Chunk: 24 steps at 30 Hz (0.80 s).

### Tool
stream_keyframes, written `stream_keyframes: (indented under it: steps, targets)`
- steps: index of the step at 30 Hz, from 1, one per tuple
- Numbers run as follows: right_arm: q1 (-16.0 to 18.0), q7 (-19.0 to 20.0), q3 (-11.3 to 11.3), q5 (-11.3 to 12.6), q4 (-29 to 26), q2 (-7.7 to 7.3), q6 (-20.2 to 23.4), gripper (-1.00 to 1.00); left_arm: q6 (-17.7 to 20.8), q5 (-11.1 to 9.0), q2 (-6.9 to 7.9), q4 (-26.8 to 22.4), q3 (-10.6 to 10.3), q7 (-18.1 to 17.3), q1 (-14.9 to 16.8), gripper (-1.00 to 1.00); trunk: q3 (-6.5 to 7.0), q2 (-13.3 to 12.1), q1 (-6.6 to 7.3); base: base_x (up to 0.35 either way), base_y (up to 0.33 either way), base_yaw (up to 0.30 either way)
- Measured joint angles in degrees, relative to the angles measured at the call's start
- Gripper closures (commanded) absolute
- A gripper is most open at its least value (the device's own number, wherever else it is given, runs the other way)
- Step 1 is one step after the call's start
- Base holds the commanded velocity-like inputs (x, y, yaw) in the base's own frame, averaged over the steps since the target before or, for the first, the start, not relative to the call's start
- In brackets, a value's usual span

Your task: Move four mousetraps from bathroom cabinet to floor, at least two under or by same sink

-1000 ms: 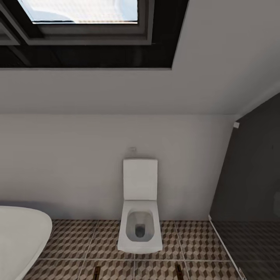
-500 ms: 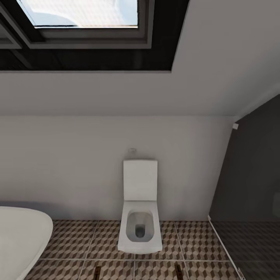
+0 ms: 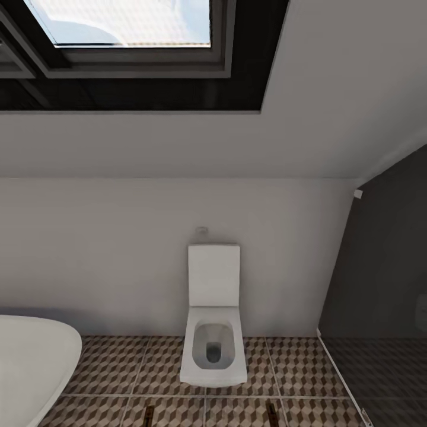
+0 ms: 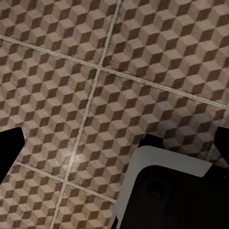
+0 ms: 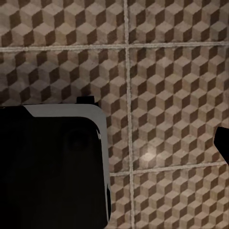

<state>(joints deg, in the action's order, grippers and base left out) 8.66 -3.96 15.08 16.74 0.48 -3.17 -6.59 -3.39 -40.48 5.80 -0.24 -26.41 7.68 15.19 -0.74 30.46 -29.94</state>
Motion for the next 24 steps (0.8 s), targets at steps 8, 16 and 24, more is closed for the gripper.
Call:
stream_keyframes:
  steps: [8,16,24]
  targets:
    - [0.00,0.00,0.15,-0.03,0.00,0.00,0.00,-1.00,0.02,0.23,0.05,0.00,0.07,0.15,0.00,-1.00,0.00,0.00,0.00,0.000,0.000,0.000]
    - [0.00,0.00,0.16,-0.03,0.00,0.00,0.00,-1.00,-0.04,0.56,0.10,-0.17,0.04,0.13,0.00,-1.00,0.00,0.00,0.00,0.000,0.000,0.000]
    - [0.00,0.00,0.04,-0.03,0.00,0.00,0.00,-1.00,-0.06,0.21,0.01,-0.52,0.13,0.11,0.00,-1.00,0.00,0.00,0.00,0.000,0.000,0.000]
